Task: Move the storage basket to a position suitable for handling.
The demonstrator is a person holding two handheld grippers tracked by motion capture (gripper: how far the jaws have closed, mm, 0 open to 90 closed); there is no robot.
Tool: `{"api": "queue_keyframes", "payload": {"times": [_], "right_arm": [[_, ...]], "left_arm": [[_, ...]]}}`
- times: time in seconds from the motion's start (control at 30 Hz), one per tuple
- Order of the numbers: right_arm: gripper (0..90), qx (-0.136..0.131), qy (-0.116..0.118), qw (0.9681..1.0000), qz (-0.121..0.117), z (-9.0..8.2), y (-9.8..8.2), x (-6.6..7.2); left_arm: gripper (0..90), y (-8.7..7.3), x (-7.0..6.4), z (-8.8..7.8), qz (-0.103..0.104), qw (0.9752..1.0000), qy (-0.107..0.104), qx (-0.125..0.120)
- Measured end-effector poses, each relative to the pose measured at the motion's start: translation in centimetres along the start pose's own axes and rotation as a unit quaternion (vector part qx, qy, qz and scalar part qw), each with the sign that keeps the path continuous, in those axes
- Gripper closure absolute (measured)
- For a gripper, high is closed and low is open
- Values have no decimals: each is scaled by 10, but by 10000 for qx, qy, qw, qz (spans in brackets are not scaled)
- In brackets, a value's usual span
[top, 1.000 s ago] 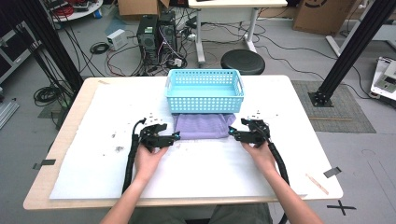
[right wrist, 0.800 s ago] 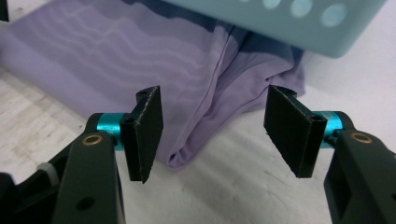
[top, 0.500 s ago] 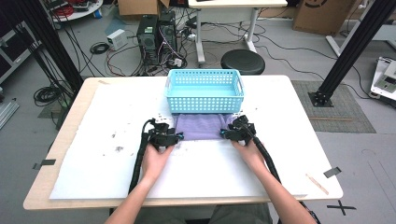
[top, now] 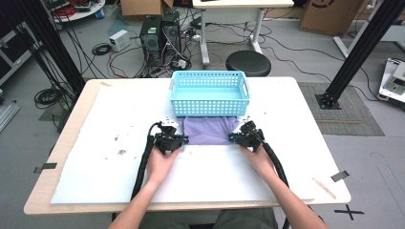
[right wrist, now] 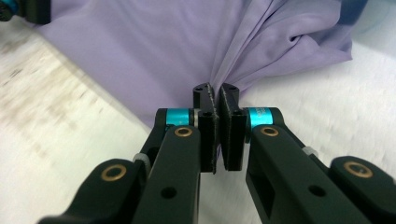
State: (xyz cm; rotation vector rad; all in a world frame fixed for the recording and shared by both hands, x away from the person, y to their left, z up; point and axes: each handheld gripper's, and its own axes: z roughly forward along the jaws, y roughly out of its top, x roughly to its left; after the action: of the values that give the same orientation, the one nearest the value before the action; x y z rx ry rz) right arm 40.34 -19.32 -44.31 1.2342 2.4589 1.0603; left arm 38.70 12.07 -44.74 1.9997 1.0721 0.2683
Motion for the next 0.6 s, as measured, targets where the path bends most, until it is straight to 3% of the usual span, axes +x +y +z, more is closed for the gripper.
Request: {"api": "queue_keyframes", "payload": {"times": [0.1,0.27,0.4,0.5,0.6], "right_arm": [[875,23,69,10000,-2,-8,-9,2],[875,-35,67,9998,-206,-25,-30,12],[875,-172,116,9996,-205,-39,-48,22],[875,-143,85,9996,-240,-45,-57,29],[874,-124,204,9996,-165,-54,-68,35]], "left_arm": [[845,-4,-7,-3,37,9999,-137,36],[845,-16,-21,-12,94,9989,-455,84],[844,-24,-31,-18,203,9982,-550,115],[844,-30,-40,-23,266,9975,-633,146],[844,-37,-47,-29,343,9966,-726,171]]}}
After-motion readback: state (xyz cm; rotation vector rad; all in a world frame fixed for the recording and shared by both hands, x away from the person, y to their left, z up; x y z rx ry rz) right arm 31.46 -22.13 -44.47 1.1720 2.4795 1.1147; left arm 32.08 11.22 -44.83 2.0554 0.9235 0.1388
